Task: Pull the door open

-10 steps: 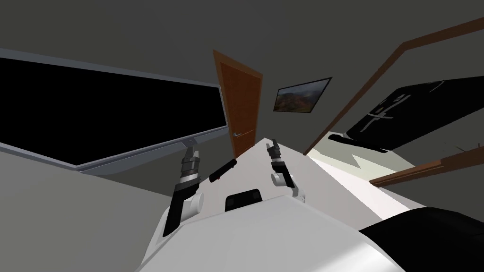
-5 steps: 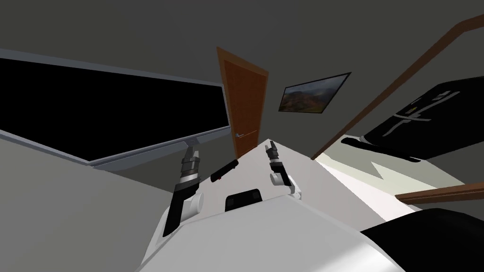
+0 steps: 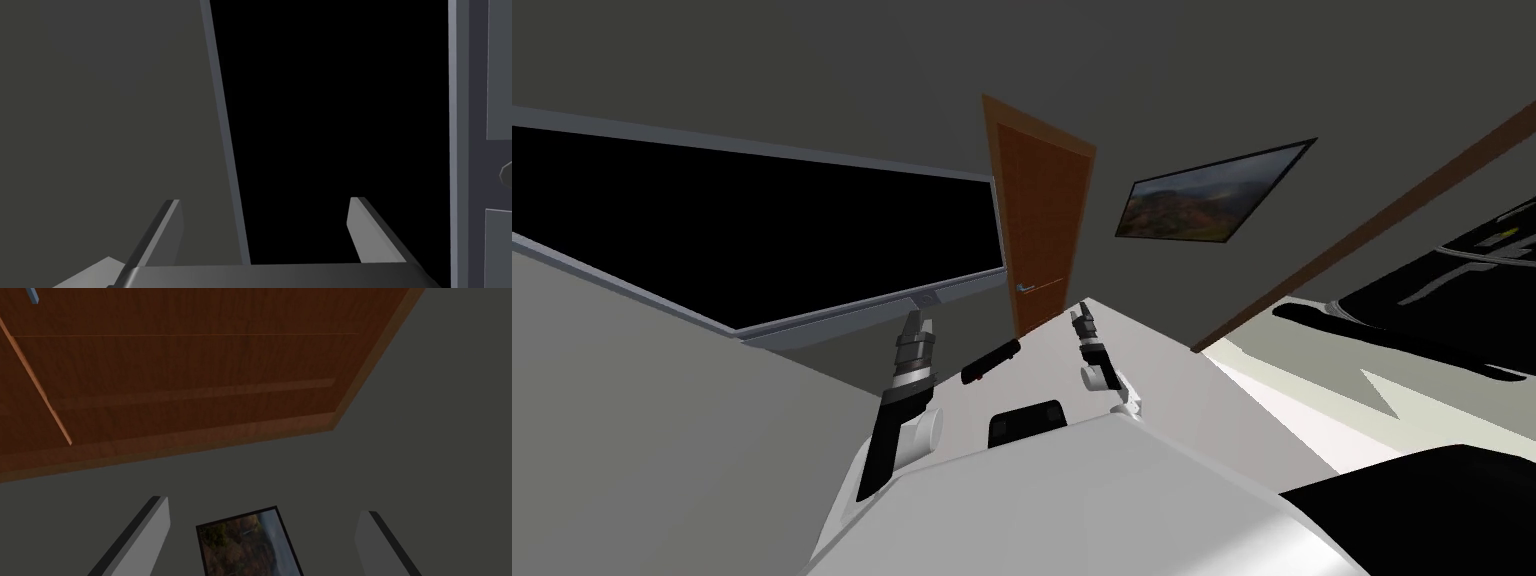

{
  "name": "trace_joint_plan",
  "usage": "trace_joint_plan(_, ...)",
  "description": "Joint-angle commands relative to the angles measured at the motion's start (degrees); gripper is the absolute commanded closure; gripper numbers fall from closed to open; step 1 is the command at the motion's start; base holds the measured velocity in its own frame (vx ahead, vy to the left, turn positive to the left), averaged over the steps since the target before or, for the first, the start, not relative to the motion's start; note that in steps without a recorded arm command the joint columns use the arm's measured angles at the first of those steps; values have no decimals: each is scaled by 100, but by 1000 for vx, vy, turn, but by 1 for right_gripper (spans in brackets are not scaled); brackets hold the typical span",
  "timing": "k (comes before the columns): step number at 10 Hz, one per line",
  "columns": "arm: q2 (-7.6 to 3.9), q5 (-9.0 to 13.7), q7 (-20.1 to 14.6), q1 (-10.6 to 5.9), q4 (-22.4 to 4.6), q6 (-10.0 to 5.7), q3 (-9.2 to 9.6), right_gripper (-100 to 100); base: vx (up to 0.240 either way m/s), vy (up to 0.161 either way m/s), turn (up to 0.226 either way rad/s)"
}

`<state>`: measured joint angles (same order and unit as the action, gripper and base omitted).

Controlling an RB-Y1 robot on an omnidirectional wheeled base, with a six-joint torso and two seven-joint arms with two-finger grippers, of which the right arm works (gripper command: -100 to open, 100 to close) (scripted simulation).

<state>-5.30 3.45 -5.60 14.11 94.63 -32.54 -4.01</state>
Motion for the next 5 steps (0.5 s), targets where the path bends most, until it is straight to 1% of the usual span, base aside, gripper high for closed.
trace_joint_plan(1, -26, 10, -8, -57, -179, -34, -12, -100, 60, -29, 46)
trace_joint_plan(2, -44, 15, -7, -134, -375, -83, -18, -100, 59, -29, 114)
trace_joint_plan(4, -78, 27, -3, -292, -727, -183, -30, -100, 88, -38, 170)
trace_joint_plan(5, -78, 27, -3, -292, -776, -183, -30, -100, 49, -37, 45)
